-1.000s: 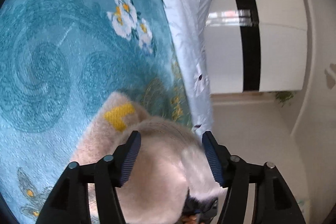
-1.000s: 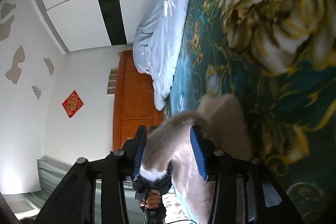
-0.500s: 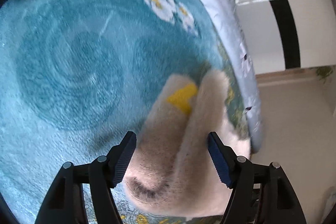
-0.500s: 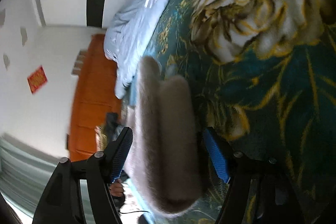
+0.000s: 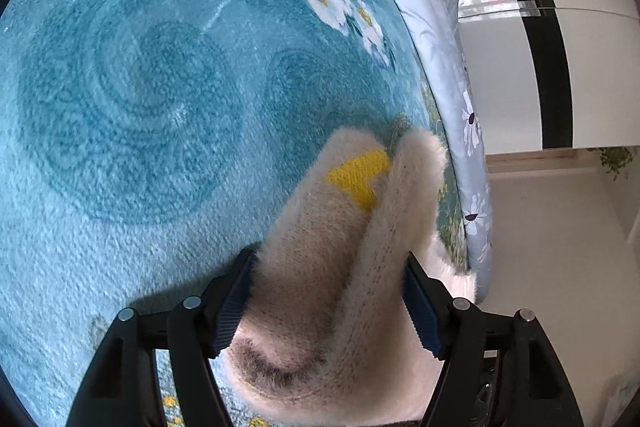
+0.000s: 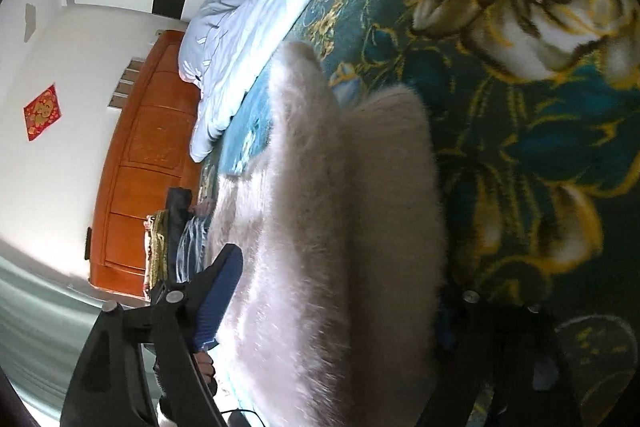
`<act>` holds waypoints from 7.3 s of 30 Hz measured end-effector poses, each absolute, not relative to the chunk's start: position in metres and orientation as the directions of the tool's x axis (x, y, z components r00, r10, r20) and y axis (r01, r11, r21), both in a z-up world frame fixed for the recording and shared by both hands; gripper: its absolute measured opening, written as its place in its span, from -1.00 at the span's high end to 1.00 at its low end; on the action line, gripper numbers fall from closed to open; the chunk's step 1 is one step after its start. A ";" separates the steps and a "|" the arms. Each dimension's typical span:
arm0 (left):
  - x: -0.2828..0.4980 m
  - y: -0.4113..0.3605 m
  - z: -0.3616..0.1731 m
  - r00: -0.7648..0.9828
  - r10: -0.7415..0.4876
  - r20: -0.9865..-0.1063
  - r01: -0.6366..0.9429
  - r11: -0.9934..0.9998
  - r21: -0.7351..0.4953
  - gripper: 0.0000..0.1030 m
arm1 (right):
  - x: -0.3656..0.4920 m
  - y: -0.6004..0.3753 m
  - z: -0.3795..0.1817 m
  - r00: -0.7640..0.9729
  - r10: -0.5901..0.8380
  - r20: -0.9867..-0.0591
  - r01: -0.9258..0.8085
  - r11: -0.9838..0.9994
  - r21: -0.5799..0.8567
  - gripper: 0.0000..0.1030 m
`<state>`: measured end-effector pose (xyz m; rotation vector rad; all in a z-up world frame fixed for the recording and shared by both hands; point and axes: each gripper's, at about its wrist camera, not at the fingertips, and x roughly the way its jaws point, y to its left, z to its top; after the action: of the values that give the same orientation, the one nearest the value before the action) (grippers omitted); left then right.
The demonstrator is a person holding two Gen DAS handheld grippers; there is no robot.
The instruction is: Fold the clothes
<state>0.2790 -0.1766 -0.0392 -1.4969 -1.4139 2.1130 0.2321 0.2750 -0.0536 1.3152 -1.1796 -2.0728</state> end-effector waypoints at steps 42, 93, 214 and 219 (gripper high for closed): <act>0.389 -0.179 -0.020 -0.275 0.679 -0.680 0.141 -0.671 -0.728 -0.28 | 0.273 0.284 -0.038 -0.370 -0.760 -0.534 -0.056 -0.555 0.830 -0.22; 0.388 -0.241 0.072 -0.621 0.554 -0.555 0.050 -0.679 -0.733 0.21 | 0.230 0.186 0.032 -0.229 -0.857 -0.462 0.154 -0.500 0.852 0.07; 0.399 -0.373 0.004 -0.689 -0.014 -0.725 0.427 -0.816 -0.389 -0.24 | 0.176 -0.153 -0.039 -0.264 -0.540 -0.799 0.564 -0.758 0.326 -0.34; 0.385 -0.361 -0.013 -0.668 -0.075 -0.740 0.488 -0.795 -0.359 -0.24 | 0.200 -0.154 -0.051 -0.325 -0.496 -0.805 0.560 -0.787 0.258 -0.34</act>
<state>0.3853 -0.3614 -0.0125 -1.3134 -0.9694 3.0582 0.2000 -0.1543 -0.0508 1.2629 0.0876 -2.1327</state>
